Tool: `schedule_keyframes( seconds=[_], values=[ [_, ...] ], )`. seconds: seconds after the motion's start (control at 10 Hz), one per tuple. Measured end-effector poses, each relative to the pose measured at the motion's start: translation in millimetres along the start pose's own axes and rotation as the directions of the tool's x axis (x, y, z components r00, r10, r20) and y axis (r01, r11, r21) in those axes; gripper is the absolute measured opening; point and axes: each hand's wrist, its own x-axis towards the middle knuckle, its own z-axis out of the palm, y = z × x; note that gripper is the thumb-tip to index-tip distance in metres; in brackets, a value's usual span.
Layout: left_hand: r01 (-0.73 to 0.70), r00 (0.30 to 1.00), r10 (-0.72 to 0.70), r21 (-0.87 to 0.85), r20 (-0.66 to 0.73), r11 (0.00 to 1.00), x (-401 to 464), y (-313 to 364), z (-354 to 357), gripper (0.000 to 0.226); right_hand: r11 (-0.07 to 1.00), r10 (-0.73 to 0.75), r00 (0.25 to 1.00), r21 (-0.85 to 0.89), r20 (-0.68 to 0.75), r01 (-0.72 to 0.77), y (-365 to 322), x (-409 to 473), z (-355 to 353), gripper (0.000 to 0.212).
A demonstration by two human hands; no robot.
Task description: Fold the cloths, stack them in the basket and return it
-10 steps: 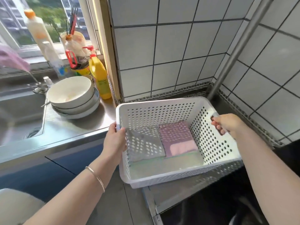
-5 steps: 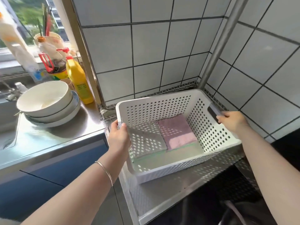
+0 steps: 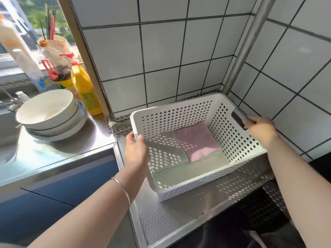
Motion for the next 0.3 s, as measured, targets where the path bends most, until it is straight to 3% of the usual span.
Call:
schedule_keyframes(
  seconds=[0.1,0.2,0.3],
  values=[
    [-0.004,1.000,0.003,0.027,0.010,1.000,-2,3,0,0.032,0.999,0.004,1.000,-0.038,0.000,-0.004,-1,-3,0,0.031],
    [0.007,0.993,-0.012,0.043,0.114,0.999,1,7,-7,0.031,0.994,-0.024,1.000,-0.111,-0.020,0.022,-4,-7,0,0.034],
    [0.028,0.974,-0.068,0.182,0.216,0.983,1,12,-32,0.048,0.991,-0.113,0.972,-0.094,-0.205,0.096,-24,-22,-21,0.041]
  ],
)
